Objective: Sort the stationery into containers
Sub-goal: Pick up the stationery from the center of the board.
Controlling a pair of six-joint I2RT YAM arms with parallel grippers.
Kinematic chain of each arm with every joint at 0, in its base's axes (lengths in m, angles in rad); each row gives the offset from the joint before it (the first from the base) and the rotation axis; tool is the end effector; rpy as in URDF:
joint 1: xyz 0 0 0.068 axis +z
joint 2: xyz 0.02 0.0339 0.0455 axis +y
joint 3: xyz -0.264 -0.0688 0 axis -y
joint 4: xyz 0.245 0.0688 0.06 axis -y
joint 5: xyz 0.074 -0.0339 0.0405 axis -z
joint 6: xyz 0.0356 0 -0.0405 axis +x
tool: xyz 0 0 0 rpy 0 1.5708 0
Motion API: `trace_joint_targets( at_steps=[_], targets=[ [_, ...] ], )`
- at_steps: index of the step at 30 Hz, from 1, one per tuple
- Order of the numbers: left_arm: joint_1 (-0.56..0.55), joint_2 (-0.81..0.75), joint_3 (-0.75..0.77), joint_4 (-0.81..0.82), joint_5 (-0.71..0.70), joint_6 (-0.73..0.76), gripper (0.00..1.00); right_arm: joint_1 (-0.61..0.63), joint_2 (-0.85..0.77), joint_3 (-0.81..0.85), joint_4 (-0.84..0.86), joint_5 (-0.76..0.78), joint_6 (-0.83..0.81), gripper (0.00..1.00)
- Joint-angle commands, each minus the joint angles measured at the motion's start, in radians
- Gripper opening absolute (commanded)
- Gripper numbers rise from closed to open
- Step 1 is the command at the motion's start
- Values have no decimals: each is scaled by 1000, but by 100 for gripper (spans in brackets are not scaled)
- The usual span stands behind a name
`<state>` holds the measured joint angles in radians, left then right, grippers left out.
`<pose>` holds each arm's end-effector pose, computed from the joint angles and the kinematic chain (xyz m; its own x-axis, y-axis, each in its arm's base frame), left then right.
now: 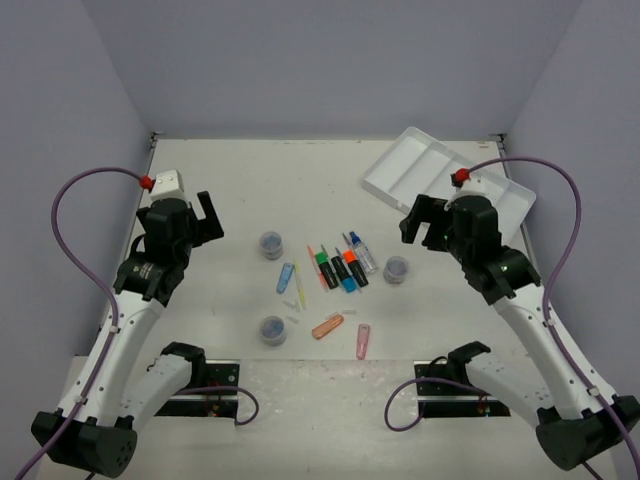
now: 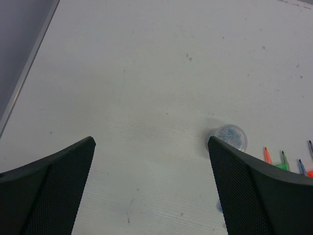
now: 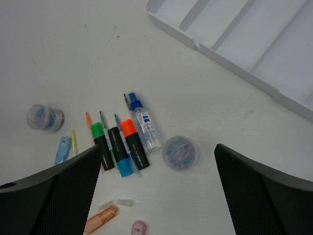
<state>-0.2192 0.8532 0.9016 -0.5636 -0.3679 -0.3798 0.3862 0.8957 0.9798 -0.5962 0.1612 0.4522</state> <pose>0.1800 -0.0270 0.3314 -0.4086 -0.2634 -0.8739 -0.2736 0.9488 -0.1580 0.1775 0.0660 0.3465 -0.5141 0.2565 -0.8185 -0.0195 0.9505 0.3102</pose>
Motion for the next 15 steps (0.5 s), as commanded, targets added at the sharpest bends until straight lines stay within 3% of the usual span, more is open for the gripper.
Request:
trace_joint_targets(
  at_steps=[1,7,15],
  targets=[
    [-3,-18,26,25,-9,-4,100,2,87,49,24,-76,13,99],
    [-3,-24,18,28,4,-1,100,55,394,121,-93,19,35,99],
    [-3,-21,7,42,40,8,100,79,579,135,-89,61,50,93]
  ],
)
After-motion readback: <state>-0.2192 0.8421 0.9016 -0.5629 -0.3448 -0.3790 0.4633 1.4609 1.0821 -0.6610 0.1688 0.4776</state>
